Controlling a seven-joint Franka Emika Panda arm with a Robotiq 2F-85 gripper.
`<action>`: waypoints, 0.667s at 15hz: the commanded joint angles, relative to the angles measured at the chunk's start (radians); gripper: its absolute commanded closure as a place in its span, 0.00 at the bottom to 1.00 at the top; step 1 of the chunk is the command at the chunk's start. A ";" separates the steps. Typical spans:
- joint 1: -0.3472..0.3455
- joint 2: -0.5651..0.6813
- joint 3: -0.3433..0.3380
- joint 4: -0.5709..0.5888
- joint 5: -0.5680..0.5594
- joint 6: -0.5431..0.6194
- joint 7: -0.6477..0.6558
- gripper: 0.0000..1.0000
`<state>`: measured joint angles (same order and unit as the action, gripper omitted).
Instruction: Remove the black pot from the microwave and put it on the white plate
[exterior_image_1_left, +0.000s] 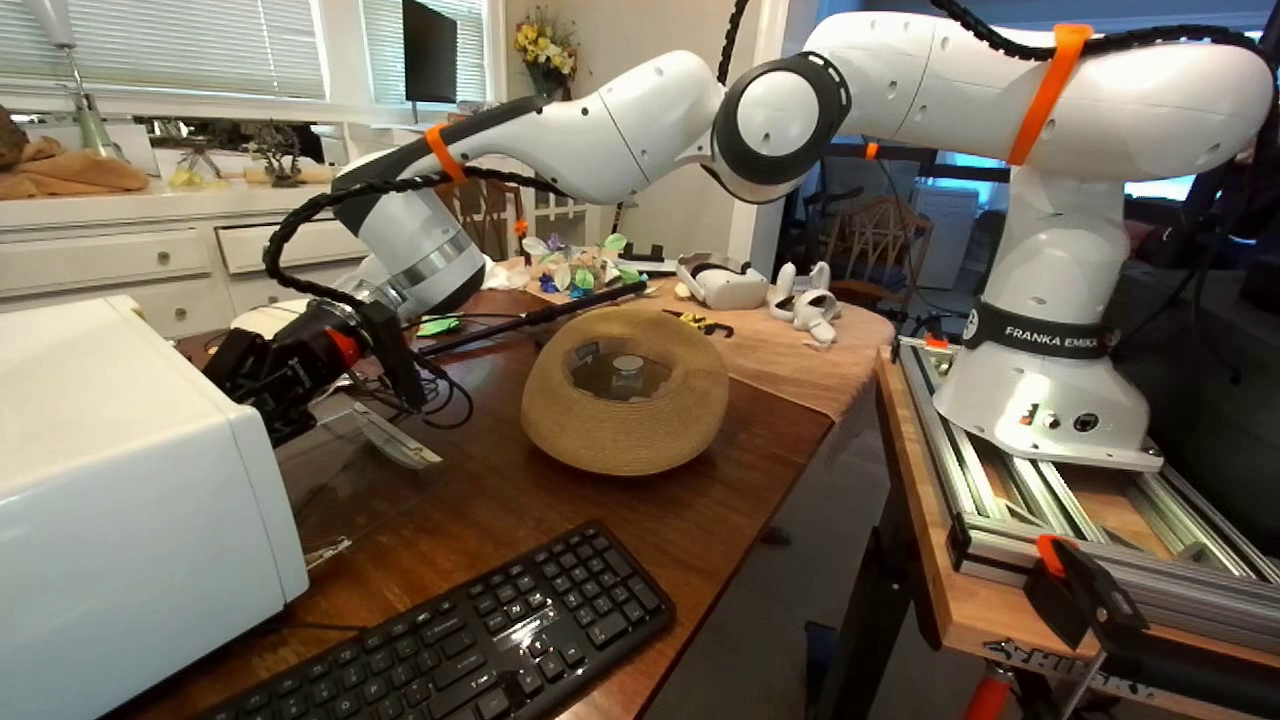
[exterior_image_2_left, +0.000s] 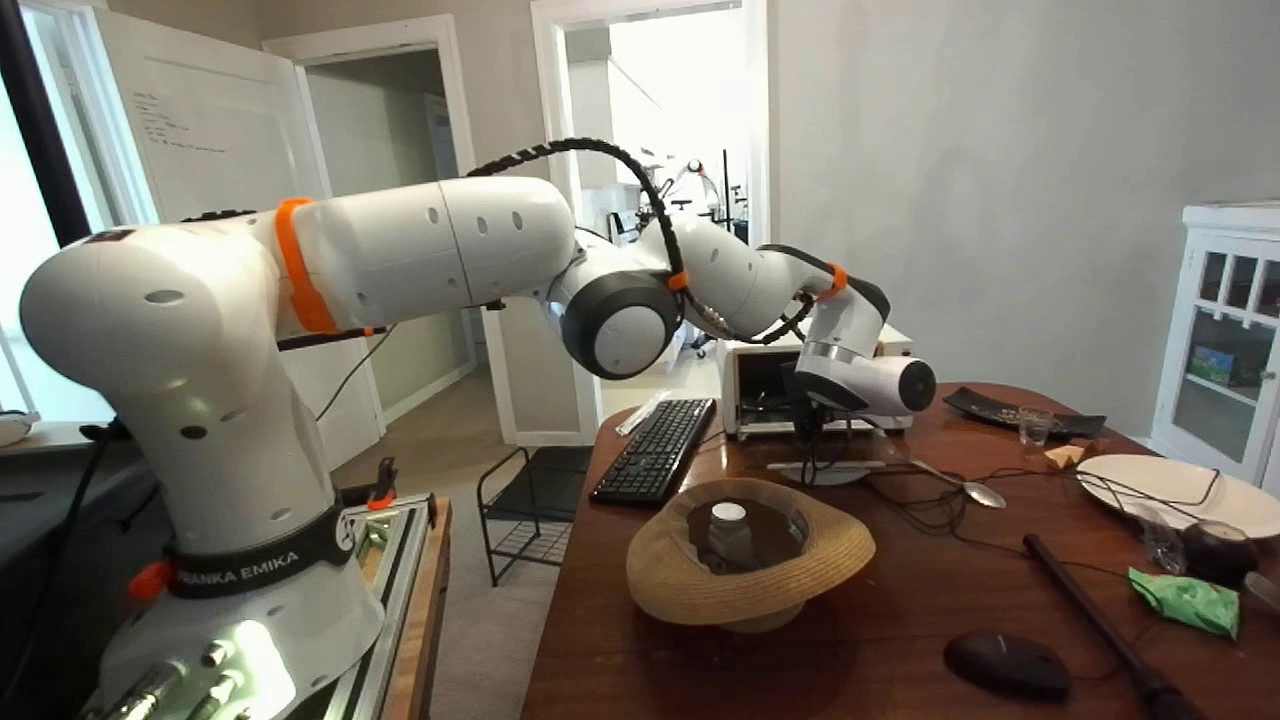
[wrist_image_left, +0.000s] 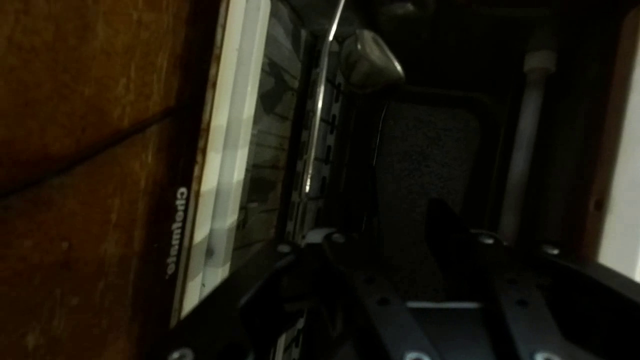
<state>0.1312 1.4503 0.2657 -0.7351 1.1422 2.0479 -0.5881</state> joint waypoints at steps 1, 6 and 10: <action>0.014 0.015 0.016 0.013 0.020 0.058 -0.057 0.27; 0.032 0.028 0.033 0.024 0.021 0.067 -0.079 0.13; 0.034 0.033 0.043 0.029 0.021 0.064 -0.097 0.48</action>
<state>0.1439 1.4556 0.2938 -0.7350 1.1502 2.0881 -0.6687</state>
